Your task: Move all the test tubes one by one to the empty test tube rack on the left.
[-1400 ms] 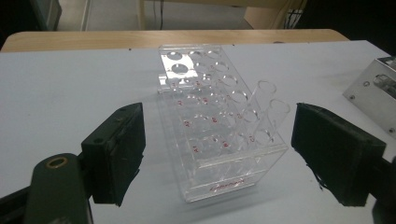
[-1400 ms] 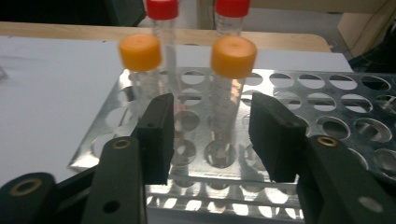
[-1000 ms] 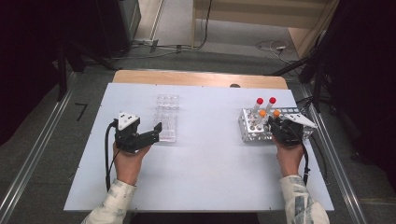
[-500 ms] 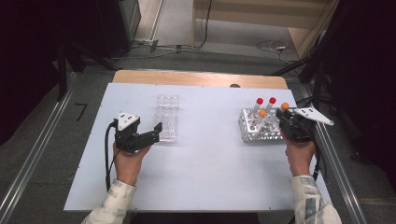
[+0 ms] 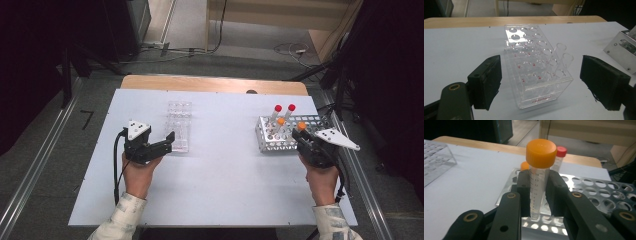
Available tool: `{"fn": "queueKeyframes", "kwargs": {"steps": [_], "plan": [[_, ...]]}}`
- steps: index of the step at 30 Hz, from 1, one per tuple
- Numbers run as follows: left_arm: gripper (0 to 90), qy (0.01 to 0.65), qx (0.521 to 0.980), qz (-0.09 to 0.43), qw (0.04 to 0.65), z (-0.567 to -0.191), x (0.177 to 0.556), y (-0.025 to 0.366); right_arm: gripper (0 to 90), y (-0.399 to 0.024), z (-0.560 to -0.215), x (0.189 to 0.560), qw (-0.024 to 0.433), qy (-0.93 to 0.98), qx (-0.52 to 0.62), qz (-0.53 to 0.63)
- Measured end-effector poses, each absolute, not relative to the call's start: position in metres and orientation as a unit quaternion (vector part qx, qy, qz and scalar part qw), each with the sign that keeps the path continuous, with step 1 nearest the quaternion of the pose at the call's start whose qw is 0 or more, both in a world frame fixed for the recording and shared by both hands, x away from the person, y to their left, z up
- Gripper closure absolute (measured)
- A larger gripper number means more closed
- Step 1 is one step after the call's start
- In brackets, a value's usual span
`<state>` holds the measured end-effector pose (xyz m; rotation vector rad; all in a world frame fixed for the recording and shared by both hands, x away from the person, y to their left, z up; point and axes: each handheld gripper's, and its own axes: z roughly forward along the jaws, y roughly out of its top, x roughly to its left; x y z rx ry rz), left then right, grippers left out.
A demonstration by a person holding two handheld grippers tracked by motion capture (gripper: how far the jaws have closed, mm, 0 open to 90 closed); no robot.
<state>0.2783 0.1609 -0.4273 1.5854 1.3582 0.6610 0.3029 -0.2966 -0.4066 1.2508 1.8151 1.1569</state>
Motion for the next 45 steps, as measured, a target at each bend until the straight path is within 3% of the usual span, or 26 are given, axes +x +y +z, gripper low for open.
{"fn": "queueKeyframes", "kwargs": {"steps": [12, 26, 45], "plan": [[18.4, 0.548, 0.647, 0.267, 0.459, -0.427, 0.278, 0.158, 71.8, -0.264, -0.412, 0.289, 0.273, 0.723, 0.436, 0.461], [18.4, 0.540, 0.652, 0.263, 0.462, -0.427, 0.276, 0.153, 71.8, -0.197, -0.424, 0.291, 0.232, 0.762, 0.382, 0.469], [19.6, 0.524, 0.657, 0.255, 0.478, -0.423, 0.271, 0.142, 71.8, -0.137, -0.442, 0.298, 0.202, 0.788, 0.351, 0.463]]}}
